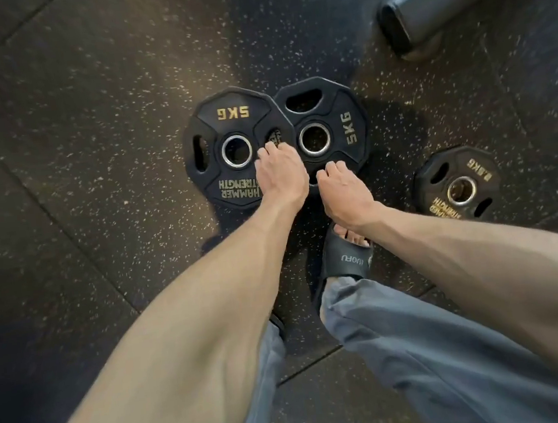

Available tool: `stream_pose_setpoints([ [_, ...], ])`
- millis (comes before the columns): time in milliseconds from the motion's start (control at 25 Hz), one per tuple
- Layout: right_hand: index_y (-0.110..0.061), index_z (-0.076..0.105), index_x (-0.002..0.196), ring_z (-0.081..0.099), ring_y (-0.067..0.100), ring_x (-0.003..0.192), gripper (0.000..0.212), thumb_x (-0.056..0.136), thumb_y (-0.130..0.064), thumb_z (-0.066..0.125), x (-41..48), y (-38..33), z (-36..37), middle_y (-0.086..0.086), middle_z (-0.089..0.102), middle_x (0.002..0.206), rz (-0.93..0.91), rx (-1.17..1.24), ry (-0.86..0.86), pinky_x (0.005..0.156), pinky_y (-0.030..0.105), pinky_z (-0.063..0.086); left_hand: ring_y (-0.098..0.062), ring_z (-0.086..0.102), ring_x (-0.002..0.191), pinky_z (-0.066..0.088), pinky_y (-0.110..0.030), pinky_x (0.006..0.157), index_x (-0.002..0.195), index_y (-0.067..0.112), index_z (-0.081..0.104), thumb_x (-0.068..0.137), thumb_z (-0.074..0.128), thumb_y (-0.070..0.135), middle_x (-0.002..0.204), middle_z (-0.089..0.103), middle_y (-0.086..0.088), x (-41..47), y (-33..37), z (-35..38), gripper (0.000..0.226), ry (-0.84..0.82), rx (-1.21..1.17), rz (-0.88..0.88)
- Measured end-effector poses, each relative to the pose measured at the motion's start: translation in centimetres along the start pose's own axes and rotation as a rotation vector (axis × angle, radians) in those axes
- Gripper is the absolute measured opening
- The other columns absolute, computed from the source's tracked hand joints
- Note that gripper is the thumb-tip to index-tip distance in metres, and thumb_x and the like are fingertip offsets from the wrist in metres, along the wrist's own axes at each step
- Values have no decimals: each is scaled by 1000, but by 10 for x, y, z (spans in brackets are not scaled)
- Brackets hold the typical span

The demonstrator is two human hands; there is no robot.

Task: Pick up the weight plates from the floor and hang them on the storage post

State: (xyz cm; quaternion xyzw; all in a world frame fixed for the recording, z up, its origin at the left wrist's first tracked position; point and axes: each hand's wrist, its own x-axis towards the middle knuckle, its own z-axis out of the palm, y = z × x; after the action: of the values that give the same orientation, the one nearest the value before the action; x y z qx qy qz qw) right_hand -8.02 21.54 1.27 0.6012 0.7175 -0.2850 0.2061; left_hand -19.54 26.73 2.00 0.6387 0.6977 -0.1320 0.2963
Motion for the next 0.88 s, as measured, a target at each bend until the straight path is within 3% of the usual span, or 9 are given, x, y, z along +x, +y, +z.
stream_pose_setpoints([
  [120, -1, 61, 103, 54, 35, 99, 21, 83, -2, 55, 19, 11, 38, 18, 59, 105, -21, -112, 74, 80, 41, 45, -31, 52, 118, 41, -38, 96, 129, 3, 42, 94, 61, 40, 121, 64, -16, 32, -1, 21, 55, 37, 24, -16],
  [280, -6, 62, 92, 57, 32, 85, 16, 78, -10, 68, 32, 12, 55, 14, 61, 92, -8, -207, 116, 71, 40, 45, -26, 62, 103, 41, -35, 92, 146, -2, 25, 91, 64, 27, 103, 72, -10, 39, 1, 33, 74, 149, 72, 9],
  [440, -7, 63, 90, 59, 30, 85, 18, 76, -11, 73, 33, 10, 54, 13, 62, 91, -41, -201, 129, 69, 39, 46, -28, 66, 99, 45, -37, 93, 152, -6, 11, 90, 62, 19, 102, 72, -10, 37, 5, 22, 84, 97, 32, -13],
  [560, -5, 60, 97, 57, 33, 93, 21, 81, -11, 71, 25, 8, 37, 16, 59, 99, -82, -138, 102, 71, 42, 48, -30, 65, 104, 46, -38, 91, 149, -5, 15, 88, 65, 21, 110, 69, -14, 24, 1, 7, 82, 90, -20, -63],
  [720, -4, 53, 111, 56, 36, 99, 28, 93, -23, 64, 9, -1, -9, 18, 58, 108, -152, -48, 63, 81, 45, 46, -36, 65, 104, 48, -43, 88, 135, 1, 29, 89, 66, 25, 113, 66, -18, -5, -20, -34, 63, 73, -243, -145],
  [880, -5, 48, 112, 63, 38, 97, 30, 95, -27, 59, -2, -19, -75, 18, 66, 107, -119, 58, 13, 84, 44, 42, -35, 53, 125, 44, -42, 103, 133, 4, 40, 92, 64, 34, 134, 56, -16, -10, -53, -98, 56, -135, -342, -250],
])
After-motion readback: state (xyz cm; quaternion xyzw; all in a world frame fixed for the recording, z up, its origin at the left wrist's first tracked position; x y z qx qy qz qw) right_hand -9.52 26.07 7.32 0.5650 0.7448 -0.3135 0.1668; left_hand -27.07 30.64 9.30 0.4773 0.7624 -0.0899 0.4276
